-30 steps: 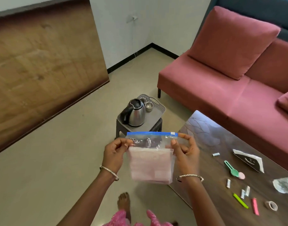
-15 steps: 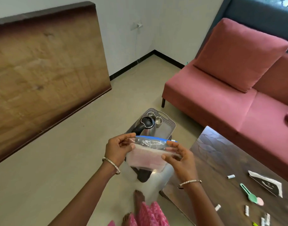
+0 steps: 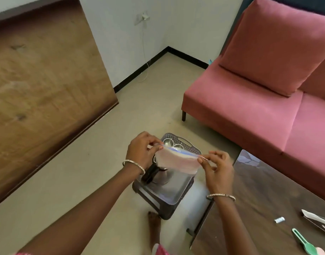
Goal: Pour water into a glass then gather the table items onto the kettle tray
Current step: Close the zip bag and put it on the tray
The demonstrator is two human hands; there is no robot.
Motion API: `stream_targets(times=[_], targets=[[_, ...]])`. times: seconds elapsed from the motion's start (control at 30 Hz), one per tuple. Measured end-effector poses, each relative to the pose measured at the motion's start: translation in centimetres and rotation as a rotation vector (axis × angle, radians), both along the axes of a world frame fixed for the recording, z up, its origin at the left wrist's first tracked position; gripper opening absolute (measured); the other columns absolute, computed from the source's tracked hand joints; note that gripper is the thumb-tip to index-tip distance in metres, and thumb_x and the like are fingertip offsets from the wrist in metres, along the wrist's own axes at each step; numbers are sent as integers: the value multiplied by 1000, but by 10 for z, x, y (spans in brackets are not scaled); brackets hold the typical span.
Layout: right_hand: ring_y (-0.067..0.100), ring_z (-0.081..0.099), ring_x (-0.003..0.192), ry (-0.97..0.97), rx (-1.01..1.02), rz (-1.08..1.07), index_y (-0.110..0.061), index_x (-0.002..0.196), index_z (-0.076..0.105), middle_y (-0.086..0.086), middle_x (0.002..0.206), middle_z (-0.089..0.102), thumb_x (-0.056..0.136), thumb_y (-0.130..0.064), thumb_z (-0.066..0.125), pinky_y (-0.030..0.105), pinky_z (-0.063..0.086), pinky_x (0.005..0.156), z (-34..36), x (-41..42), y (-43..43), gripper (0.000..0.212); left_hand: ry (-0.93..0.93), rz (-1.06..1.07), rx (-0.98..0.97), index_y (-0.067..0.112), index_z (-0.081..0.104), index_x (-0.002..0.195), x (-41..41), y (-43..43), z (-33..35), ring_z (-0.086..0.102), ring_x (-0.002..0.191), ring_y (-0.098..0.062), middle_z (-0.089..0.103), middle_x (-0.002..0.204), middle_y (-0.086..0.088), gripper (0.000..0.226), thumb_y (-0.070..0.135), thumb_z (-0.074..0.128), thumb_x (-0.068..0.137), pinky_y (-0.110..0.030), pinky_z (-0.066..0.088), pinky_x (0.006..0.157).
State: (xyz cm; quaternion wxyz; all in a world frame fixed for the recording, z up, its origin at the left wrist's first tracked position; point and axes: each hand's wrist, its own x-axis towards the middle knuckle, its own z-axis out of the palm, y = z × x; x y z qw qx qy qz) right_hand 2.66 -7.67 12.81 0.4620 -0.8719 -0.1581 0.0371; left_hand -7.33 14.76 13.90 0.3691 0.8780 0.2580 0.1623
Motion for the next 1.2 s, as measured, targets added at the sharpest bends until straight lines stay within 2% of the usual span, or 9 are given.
stream_targets(times=[0.07,0.17,0.23,0.47,0.63,0.77,0.87,1.07,1.2], targets=[[9,58,92,-20,50,-3,-20,83,75,-8,98,62,82,-13,77,13,48,65,-6,26,11,7,0,-34,8,29,76,84,32,14,-6,61,77,-3,60,88,14,11,24,79,74,-23,51,71],[13,65,85,18,80,-37,-14,87,74,-7,90,69,86,-12,73,34,56,76,-22,59,27,3,23,-94,18,26,76,83,74,32,-17,62,80,-4,67,87,14,8,24,77,76,-26,53,71],[16,67,83,54,71,-58,-14,90,75,-4,87,72,88,-13,71,38,56,75,-36,78,37,6,52,-113,12,26,75,84,99,43,-28,65,79,-5,71,84,12,6,23,74,79,-24,53,69],[14,66,77,80,57,-85,-17,88,75,-10,80,69,87,-12,70,27,51,68,-86,119,62,8,96,-168,-32,24,76,88,149,73,-75,63,77,2,73,83,13,10,17,71,82,-7,48,68],[13,66,78,183,12,-76,-13,89,75,-3,85,73,88,-10,70,23,51,68,-125,118,76,7,203,-197,-47,21,75,90,151,86,-112,66,80,-7,74,87,9,14,11,69,84,-20,52,73],[11,66,79,282,-3,-71,-13,91,75,-5,85,73,88,-9,70,18,51,70,-154,111,86,8,266,-196,-43,21,75,92,147,96,-140,65,80,-10,74,88,7,19,6,65,86,-22,49,75],[11,67,79,334,-31,-71,-11,92,76,-4,85,73,87,-9,70,25,55,73,-169,106,91,8,315,-191,-59,19,75,93,144,101,-156,65,82,-13,73,89,5,22,3,61,87,-25,50,77],[16,68,81,447,-114,-76,-11,94,74,-1,86,74,89,-13,68,35,54,78,-194,101,99,8,382,-162,-107,19,73,95,145,104,-184,67,84,-15,74,91,4,23,2,59,88,-25,50,77],[18,67,80,460,-152,-102,-10,93,74,1,85,74,90,-12,66,28,49,71,-202,109,99,9,377,-150,-136,19,73,95,152,101,-194,67,82,-13,74,89,5,19,6,60,89,-22,48,75]])
